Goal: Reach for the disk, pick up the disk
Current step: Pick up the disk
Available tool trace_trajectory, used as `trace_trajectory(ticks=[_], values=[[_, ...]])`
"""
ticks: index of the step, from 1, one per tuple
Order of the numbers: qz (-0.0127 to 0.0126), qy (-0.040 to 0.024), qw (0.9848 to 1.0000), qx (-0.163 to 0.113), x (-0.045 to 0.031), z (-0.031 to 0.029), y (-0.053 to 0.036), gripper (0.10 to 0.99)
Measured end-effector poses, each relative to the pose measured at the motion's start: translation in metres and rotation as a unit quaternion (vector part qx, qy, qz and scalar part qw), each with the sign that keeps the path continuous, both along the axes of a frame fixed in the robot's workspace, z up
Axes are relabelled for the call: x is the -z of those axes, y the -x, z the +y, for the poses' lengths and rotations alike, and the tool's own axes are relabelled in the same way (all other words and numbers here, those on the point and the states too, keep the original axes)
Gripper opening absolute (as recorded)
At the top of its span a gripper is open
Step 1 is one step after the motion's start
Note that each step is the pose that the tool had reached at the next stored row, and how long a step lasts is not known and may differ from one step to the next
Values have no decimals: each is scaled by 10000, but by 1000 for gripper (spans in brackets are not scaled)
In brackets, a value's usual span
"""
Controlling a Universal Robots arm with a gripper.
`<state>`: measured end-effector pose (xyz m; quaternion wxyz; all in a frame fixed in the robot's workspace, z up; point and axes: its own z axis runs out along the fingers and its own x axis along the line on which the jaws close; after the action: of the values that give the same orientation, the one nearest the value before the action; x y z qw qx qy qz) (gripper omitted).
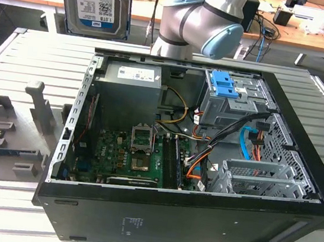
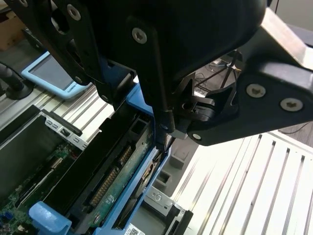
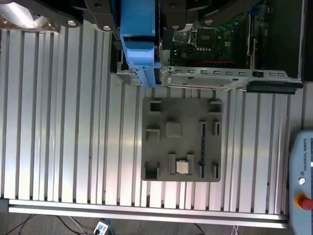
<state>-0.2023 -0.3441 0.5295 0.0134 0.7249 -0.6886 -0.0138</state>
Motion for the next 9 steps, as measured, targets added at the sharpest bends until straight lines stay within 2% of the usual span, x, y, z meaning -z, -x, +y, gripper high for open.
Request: trace_trajectory(ticks=[6, 9], values=[[0, 0, 10000, 0, 1, 0, -157, 369], [0, 0, 10000, 1, 1, 1, -267, 369]])
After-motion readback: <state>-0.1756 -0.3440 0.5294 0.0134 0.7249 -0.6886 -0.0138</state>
